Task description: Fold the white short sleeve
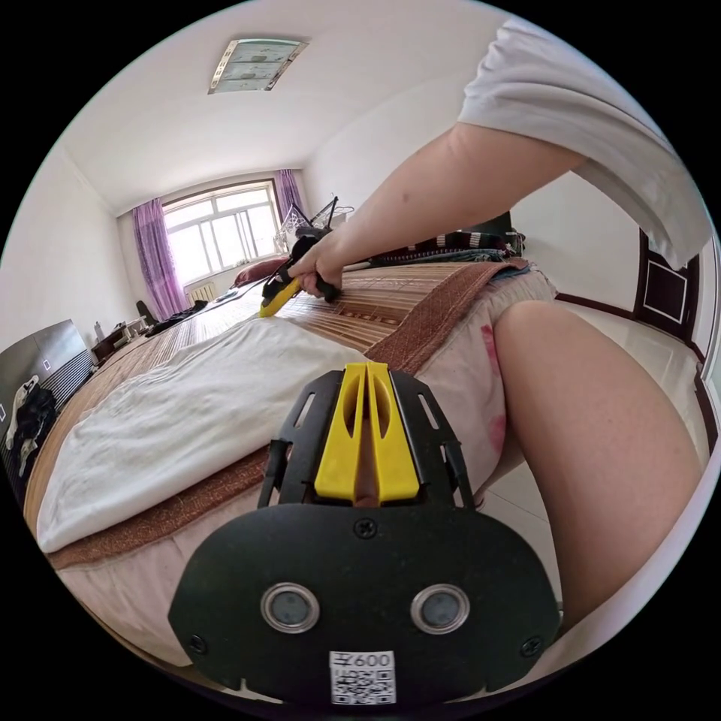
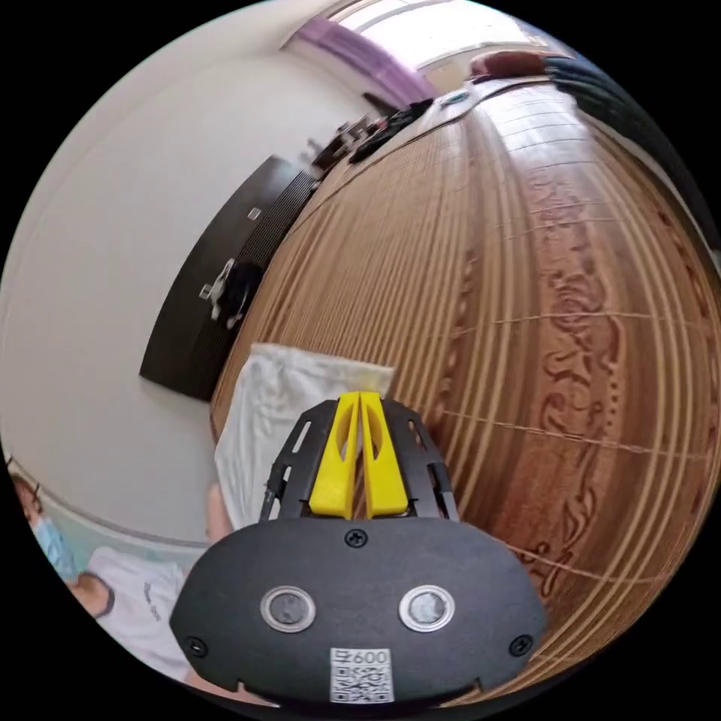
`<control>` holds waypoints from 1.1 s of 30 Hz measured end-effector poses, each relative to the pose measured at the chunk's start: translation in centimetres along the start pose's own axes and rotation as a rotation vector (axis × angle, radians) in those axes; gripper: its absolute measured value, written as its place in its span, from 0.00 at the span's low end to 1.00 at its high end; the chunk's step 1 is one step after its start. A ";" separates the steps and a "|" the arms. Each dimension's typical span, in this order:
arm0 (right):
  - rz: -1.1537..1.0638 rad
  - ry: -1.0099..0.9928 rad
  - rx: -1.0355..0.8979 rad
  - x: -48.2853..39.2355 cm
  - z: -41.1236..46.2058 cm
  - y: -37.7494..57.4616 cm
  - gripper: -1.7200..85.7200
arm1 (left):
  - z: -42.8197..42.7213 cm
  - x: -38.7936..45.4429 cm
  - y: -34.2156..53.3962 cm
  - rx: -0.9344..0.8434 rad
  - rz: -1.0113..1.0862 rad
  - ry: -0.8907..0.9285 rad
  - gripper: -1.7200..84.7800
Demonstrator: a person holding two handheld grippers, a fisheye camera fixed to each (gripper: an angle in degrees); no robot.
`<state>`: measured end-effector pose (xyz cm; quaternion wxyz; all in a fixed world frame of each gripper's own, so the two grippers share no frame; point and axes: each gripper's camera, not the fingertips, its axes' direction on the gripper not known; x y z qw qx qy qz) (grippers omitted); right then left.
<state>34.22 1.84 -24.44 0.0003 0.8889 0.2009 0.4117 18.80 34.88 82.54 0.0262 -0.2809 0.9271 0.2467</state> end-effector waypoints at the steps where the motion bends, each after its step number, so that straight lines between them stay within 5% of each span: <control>1: 0.067 0.063 0.125 0.3 -1.5 0.4 0.01 | 0.3 0.0 0.3 0.000 0.000 0.000 0.02; 4: 0.010 0.203 0.272 -2.0 -3.6 1.8 0.01 | 2.0 -0.2 1.9 0.000 0.002 -0.003 0.02; 11: -0.323 0.018 0.134 -12.4 -3.9 10.5 0.01 | 5.5 -1.2 4.7 0.001 -0.025 0.006 0.02; 19: -0.306 0.063 0.060 -13.9 -5.5 9.3 0.01 | 2.5 -13.4 0.2 0.054 -0.107 0.085 0.03; 23: -0.236 0.018 0.096 -12.8 -5.5 3.5 0.01 | 11.2 -33.2 -1.5 -0.178 -0.320 0.108 0.03; 26: -0.249 -0.097 0.026 -13.9 -1.5 -0.9 0.01 | 22.6 -44.5 -0.5 -0.369 -0.471 0.442 0.03; 33: -0.236 -0.045 -0.193 -15.5 7.1 -9.0 0.01 | 43.2 -53.0 5.4 -0.705 -0.622 0.505 0.03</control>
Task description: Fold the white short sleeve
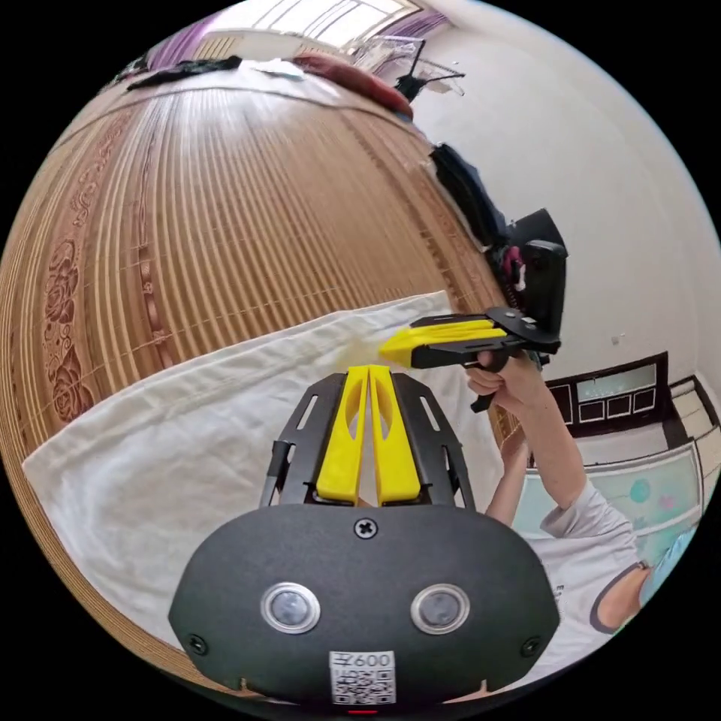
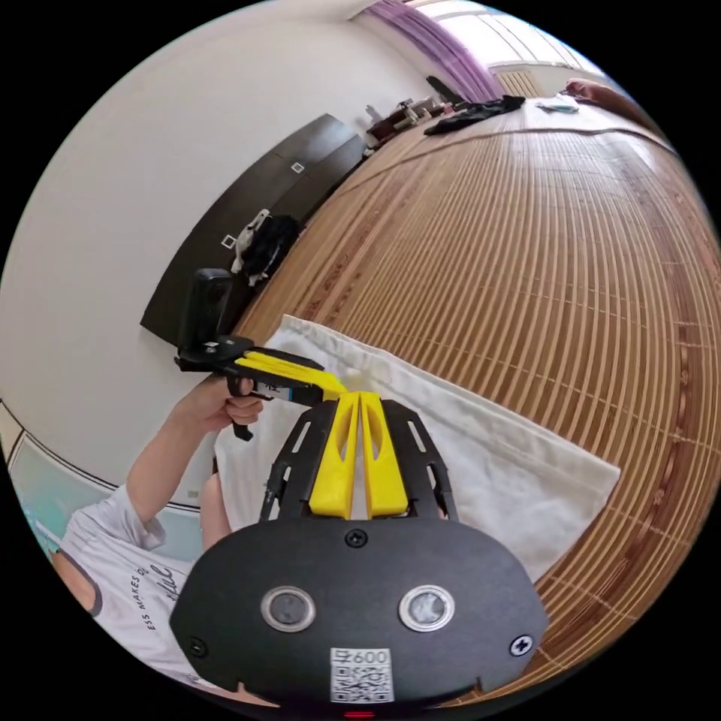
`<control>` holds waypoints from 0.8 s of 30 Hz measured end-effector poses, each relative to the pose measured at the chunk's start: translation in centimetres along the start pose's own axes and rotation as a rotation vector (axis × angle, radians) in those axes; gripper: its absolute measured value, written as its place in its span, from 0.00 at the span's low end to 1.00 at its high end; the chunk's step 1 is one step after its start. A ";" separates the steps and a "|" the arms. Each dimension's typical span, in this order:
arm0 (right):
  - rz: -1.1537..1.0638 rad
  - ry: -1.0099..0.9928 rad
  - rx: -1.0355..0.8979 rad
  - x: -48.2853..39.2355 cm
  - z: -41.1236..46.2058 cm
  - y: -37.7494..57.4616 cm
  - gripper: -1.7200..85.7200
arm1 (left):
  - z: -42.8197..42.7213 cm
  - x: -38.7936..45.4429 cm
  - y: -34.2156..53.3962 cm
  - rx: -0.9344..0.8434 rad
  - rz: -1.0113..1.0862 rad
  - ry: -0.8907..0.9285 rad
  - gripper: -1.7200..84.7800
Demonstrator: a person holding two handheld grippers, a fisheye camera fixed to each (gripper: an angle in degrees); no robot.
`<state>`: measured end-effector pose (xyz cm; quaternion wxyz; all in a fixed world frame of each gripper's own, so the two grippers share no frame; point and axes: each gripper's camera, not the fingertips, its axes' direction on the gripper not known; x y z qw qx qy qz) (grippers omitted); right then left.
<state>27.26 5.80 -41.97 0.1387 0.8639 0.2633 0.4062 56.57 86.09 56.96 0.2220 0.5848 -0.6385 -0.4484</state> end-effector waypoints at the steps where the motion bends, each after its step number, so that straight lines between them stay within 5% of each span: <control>1: -0.002 -0.036 -0.026 0.8 -0.1 -0.9 0.01 | 0.9 -1.9 -0.9 0.005 -0.014 -0.007 0.03; 10: 0.133 -0.003 0.128 7.6 -9.8 -0.3 0.01 | 3.2 -12.6 -0.9 0.095 -0.120 0.135 0.03; 16: 0.200 0.135 0.281 8.4 -16.5 2.1 0.01 | 0.0 -19.5 4.8 0.190 -0.237 -0.031 0.03; 18: 0.171 0.161 0.333 7.3 -18.2 2.6 0.01 | -3.0 -21.0 9.0 0.307 -0.336 -0.277 0.02; 20: 0.078 0.088 0.393 5.6 -19.5 3.0 0.01 | -3.3 -20.8 10.9 0.370 -0.189 -0.137 0.02; 22: 0.033 0.044 0.318 4.9 -19.2 2.1 0.01 | -1.9 -21.6 11.6 0.339 -0.170 -0.001 0.02; 24: 0.024 0.113 0.233 4.2 -18.4 1.1 0.01 | 1.0 -21.9 11.8 0.259 -0.216 -0.128 0.02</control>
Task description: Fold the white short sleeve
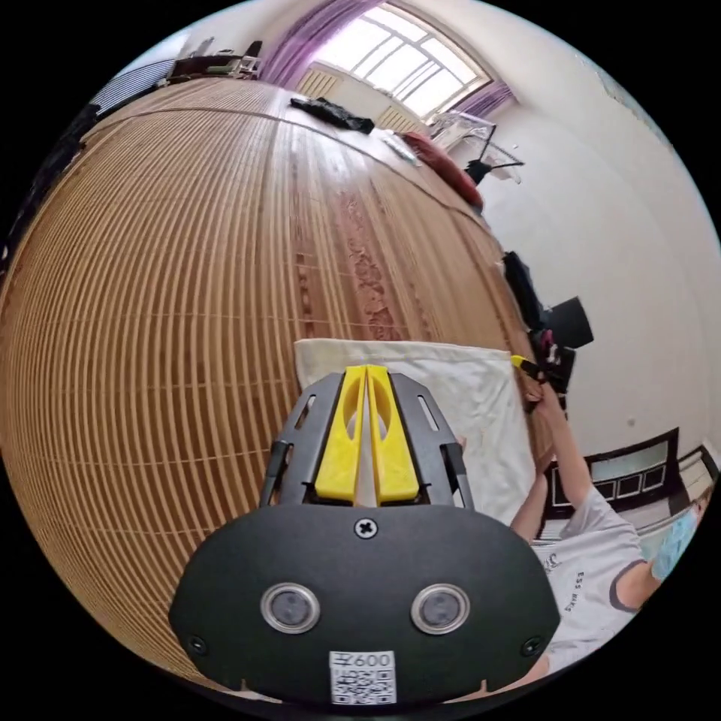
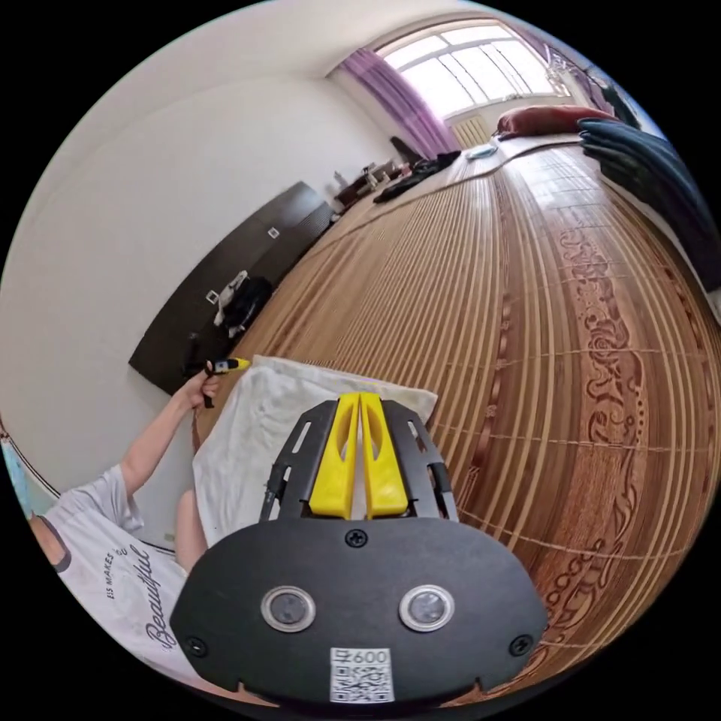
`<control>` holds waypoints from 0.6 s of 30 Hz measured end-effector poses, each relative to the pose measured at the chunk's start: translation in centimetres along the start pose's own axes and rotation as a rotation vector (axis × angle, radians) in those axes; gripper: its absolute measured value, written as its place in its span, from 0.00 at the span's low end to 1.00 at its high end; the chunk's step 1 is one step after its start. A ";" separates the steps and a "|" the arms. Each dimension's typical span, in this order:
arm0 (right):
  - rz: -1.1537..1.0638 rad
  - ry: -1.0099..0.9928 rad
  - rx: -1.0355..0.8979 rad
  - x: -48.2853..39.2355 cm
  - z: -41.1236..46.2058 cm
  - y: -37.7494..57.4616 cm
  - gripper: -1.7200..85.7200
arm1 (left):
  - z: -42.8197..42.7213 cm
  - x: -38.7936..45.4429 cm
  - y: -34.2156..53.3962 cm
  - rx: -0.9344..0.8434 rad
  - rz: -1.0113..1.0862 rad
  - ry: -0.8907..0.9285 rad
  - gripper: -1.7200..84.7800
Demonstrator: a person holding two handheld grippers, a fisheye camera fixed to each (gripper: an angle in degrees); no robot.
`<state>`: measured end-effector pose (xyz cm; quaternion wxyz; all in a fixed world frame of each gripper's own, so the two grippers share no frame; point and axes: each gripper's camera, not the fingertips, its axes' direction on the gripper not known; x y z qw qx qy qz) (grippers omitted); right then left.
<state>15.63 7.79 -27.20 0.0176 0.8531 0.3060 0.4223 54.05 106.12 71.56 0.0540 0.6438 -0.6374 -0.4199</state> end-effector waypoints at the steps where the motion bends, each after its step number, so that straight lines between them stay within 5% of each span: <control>1: 0.022 0.067 -0.040 -0.2 0.2 -0.5 0.01 | 1.4 -0.1 0.3 -0.016 -0.007 -0.050 0.02; 6: 0.122 0.142 0.035 -0.1 -2.8 -1.7 0.01 | 2.9 -2.1 3.5 0.141 -0.195 -0.075 0.02; 11: 0.010 0.302 0.159 -7.4 -5.6 -3.1 0.01 | 1.5 3.1 8.6 0.244 -0.112 -0.513 0.02; 18: -0.265 -0.066 0.010 -23.5 2.9 -9.0 0.01 | 2.3 9.5 23.0 0.076 0.199 -0.043 0.02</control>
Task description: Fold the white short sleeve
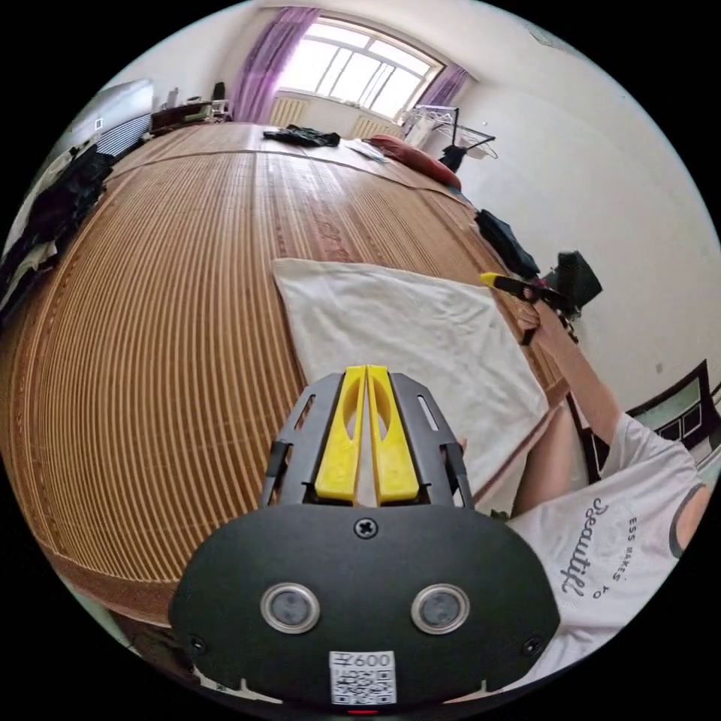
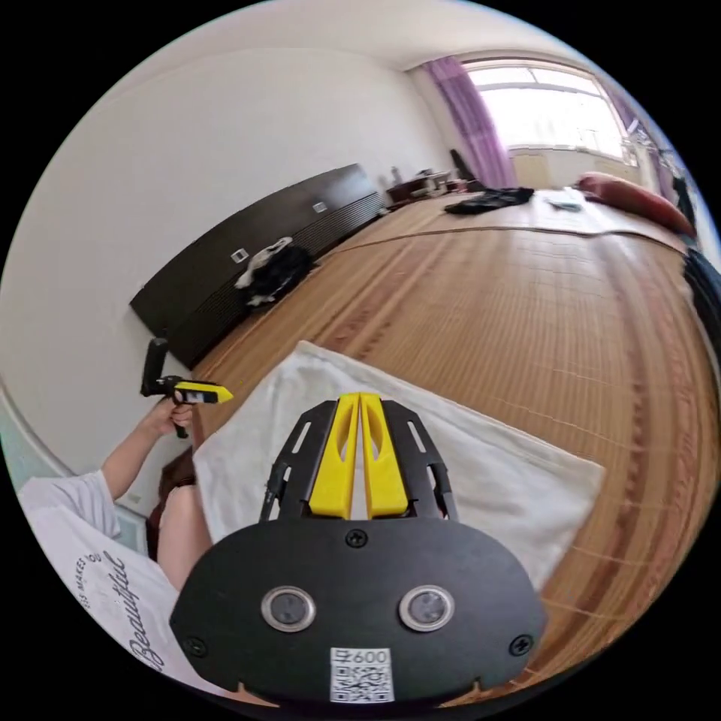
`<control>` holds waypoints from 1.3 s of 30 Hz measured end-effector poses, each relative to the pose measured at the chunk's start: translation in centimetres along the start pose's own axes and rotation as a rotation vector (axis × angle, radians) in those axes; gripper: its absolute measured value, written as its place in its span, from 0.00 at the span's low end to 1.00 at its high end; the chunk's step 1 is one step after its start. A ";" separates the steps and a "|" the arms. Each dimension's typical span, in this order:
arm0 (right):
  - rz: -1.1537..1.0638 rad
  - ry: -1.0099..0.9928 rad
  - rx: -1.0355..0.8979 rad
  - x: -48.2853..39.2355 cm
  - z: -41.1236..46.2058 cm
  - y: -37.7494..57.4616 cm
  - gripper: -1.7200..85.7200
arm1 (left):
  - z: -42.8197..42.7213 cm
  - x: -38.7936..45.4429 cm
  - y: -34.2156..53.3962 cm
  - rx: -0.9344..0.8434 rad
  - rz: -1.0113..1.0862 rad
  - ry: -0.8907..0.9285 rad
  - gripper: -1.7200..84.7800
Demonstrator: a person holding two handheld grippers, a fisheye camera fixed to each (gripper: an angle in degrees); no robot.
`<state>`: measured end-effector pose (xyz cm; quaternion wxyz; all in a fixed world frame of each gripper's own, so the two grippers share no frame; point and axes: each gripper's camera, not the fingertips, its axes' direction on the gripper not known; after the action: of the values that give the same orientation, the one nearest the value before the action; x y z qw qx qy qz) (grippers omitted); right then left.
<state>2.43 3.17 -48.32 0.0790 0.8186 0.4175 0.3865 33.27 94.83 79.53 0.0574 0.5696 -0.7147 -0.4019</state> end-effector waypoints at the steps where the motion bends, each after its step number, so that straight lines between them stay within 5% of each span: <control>1: -0.036 -0.089 -0.028 -2.5 2.9 -1.6 0.01 | 0.3 1.0 2.7 -0.009 0.033 0.039 0.02; 6: -0.065 -0.227 -0.225 -9.9 14.1 -7.2 0.01 | 1.3 0.3 11.0 -0.028 -0.018 0.096 0.02; 19: -0.054 0.049 -0.364 -15.8 23.6 -16.1 0.01 | 2.0 3.5 21.1 0.180 0.106 -0.040 0.02; 26: -0.160 0.055 -0.144 -19.1 15.0 -13.3 0.01 | 0.0 3.8 25.9 0.268 0.045 0.026 0.02; 31: -0.054 -0.238 -0.339 -19.2 7.2 -7.2 0.01 | -3.1 6.9 29.7 0.211 0.096 -0.064 0.02; 36: -0.084 -0.053 -0.278 -24.1 -2.4 5.5 0.01 | -5.6 17.9 27.9 0.197 0.308 -0.256 0.02; 39: -0.085 0.044 -0.043 -29.1 -7.1 13.7 0.01 | -4.0 24.1 25.9 0.207 0.420 -0.238 0.02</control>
<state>-4.28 -28.63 -53.73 0.1037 0.7895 0.4453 0.4094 7.26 72.84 89.69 -0.0035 0.3603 -0.8562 -0.3703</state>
